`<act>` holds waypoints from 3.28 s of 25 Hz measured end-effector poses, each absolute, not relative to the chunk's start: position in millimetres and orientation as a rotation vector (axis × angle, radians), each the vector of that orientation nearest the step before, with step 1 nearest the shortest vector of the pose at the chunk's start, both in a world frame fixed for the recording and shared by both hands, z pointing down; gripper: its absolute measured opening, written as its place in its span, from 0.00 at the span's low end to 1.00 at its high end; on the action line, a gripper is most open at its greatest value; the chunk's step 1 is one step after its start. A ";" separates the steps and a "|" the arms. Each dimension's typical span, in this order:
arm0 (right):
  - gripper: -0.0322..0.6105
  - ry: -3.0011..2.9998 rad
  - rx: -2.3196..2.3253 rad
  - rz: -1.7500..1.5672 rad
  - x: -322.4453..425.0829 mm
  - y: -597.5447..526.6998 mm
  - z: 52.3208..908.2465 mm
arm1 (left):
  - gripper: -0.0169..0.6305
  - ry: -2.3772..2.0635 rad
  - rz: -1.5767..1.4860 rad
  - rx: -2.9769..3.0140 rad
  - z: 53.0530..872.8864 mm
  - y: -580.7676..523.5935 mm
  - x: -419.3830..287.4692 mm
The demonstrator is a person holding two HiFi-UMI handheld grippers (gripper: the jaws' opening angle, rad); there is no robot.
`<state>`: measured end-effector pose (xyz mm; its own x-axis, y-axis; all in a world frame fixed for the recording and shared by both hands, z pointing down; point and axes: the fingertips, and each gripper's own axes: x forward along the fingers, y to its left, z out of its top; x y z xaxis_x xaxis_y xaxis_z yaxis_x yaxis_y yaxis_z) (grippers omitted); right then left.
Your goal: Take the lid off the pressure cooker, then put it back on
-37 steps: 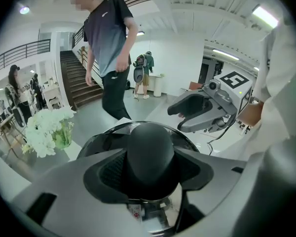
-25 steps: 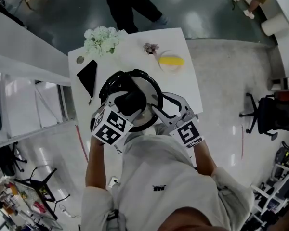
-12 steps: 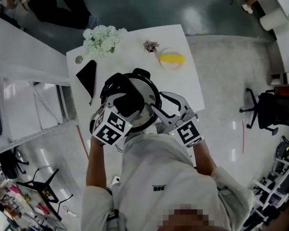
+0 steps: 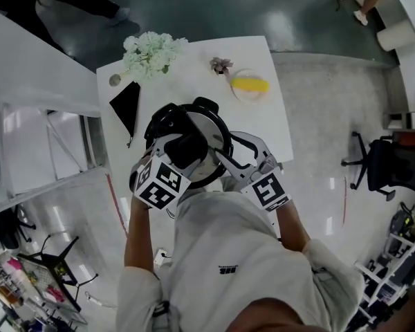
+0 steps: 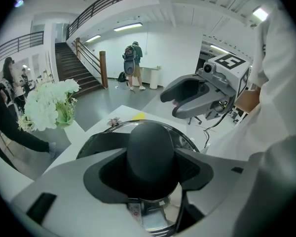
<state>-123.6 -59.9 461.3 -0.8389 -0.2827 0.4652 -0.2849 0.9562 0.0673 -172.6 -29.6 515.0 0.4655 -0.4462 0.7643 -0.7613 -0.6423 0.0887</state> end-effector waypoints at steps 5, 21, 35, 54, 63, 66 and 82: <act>0.33 -2.626 0.370 -0.008 -126.4 -61.5 463.0 | 0.47 -1.026 1.007 2.283 516.0 -30.3 -172.8; 0.33 -2.623 0.280 0.018 -130.6 -61.4 464.4 | 0.47 -1.165 0.935 2.166 517.0 -32.4 -175.7; 0.33 -2.629 0.195 0.026 -135.8 -59.3 466.9 | 0.47 -1.347 0.853 2.008 517.4 -34.6 -178.6; 0.33 -2.666 0.291 0.064 -136.1 -56.0 467.8 | 0.49 -1.546 0.748 1.979 513.1 -34.7 -180.7; 0.32 -2.737 0.404 0.044 -141.3 -54.1 454.4 | 0.52 -1.725 0.551 2.130 472.3 -30.2 -193.2; 0.32 -2.733 0.455 0.035 -142.4 -51.6 451.2 | 0.46 -1.802 0.462 2.148 459.3 -22.7 -204.3; 0.32 -2.766 0.622 -0.039 -138.9 -37.2 434.7 | 0.43 -1.946 0.330 2.179 431.4 0.1 -219.6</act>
<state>-138.9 -37.2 434.7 -0.8593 -0.4224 0.2885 -0.4141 0.9055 0.0923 -219.6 0.1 431.4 0.1080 -0.9487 0.2972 -0.9936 -0.1126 0.0015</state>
